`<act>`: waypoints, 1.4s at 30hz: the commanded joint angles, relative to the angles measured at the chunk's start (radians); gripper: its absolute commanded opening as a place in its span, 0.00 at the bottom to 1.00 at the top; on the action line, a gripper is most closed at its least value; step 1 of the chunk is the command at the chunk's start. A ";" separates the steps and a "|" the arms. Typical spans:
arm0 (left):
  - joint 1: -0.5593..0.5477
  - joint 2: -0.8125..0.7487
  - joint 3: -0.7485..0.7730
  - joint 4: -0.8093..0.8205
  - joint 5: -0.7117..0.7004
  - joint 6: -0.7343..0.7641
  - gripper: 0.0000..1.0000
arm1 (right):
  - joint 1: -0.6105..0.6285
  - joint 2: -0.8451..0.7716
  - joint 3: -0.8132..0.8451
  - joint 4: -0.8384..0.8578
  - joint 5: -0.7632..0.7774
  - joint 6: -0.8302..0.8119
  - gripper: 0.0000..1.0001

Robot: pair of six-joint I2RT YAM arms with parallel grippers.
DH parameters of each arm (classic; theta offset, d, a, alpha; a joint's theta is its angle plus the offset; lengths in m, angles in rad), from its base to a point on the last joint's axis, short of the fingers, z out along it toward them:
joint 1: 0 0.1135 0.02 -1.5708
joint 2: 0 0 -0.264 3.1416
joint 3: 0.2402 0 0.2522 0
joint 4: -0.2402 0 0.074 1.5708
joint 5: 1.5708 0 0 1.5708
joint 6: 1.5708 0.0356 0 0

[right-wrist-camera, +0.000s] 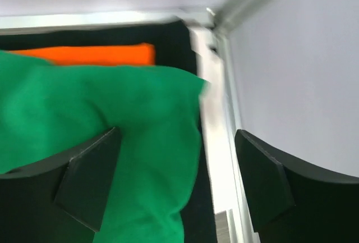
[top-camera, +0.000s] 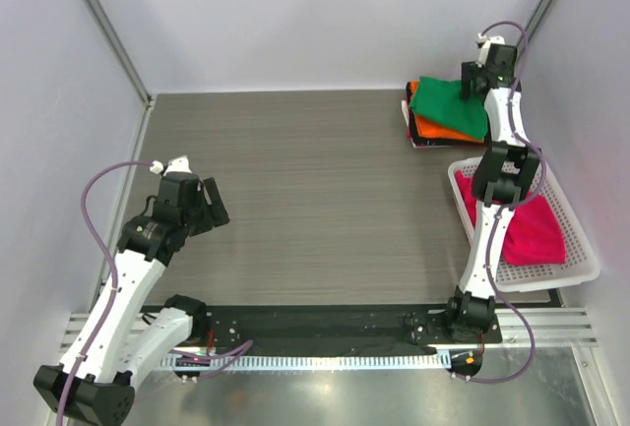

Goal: Fold and stack the t-shirts
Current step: Neatly place the folded tshirt to the corner, then reset both grippers

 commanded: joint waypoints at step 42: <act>0.003 -0.111 0.003 0.034 -0.034 0.004 0.76 | 0.026 -0.198 -0.259 0.316 -0.578 0.865 0.94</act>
